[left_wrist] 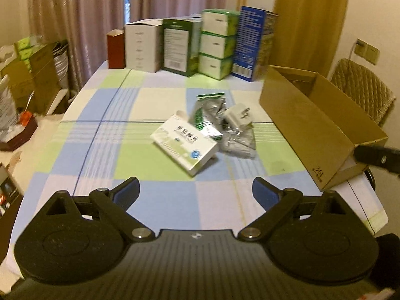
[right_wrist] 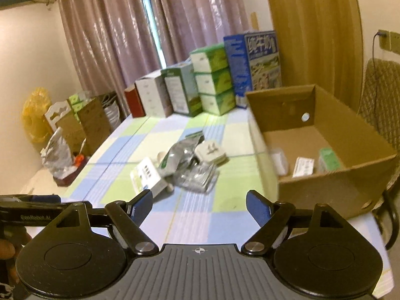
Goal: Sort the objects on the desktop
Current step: 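Withdraw both tools from the cardboard box toward the remaining items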
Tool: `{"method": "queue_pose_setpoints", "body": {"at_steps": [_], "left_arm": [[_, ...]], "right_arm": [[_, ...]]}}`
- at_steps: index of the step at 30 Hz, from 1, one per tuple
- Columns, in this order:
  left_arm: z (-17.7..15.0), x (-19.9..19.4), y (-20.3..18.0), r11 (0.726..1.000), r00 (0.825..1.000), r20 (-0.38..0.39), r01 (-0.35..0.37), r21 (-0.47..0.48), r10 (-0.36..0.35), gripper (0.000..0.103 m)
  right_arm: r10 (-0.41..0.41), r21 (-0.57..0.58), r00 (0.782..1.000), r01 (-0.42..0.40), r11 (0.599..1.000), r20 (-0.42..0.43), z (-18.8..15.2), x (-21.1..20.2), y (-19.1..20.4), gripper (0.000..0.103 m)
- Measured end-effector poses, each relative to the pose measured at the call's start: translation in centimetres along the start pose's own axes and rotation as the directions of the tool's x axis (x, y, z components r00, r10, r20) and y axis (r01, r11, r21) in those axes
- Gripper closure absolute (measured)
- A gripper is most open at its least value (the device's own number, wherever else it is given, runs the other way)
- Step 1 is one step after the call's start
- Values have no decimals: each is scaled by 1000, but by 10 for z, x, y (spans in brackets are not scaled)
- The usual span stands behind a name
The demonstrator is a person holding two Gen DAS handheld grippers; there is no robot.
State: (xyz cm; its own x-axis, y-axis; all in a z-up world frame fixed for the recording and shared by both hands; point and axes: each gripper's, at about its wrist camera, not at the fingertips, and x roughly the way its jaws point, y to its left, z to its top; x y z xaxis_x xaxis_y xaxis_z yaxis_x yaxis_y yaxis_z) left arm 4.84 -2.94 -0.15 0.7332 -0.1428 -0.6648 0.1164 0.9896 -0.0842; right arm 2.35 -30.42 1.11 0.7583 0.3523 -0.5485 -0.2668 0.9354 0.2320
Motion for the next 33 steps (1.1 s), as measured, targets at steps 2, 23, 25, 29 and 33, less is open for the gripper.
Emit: {"method": "queue_pose_setpoints", "body": {"at_steps": [2, 23, 25, 29, 33], "left_arm": [[-2, -1, 6, 1000, 1000, -4, -8, -20, 8, 6], [7, 49, 17, 988, 998, -63, -30, -149, 21, 2], [11, 60, 17, 988, 998, -68, -28, -153, 18, 2], [19, 81, 17, 988, 997, -71, -36, -149, 26, 2], [25, 105, 18, 988, 997, -74, -41, -149, 30, 2]], "right_arm": [[5, -7, 1000, -5, 1000, -13, -5, 4, 4, 23], [-25, -36, 994, 22, 999, -108, -16, 69, 9, 23], [-27, -30, 993, 24, 999, -111, -16, 78, 8, 23], [-38, -31, 992, 35, 999, -116, -15, 99, 2, 23], [-56, -43, 991, 51, 998, -123, -13, 121, -4, 23]]}}
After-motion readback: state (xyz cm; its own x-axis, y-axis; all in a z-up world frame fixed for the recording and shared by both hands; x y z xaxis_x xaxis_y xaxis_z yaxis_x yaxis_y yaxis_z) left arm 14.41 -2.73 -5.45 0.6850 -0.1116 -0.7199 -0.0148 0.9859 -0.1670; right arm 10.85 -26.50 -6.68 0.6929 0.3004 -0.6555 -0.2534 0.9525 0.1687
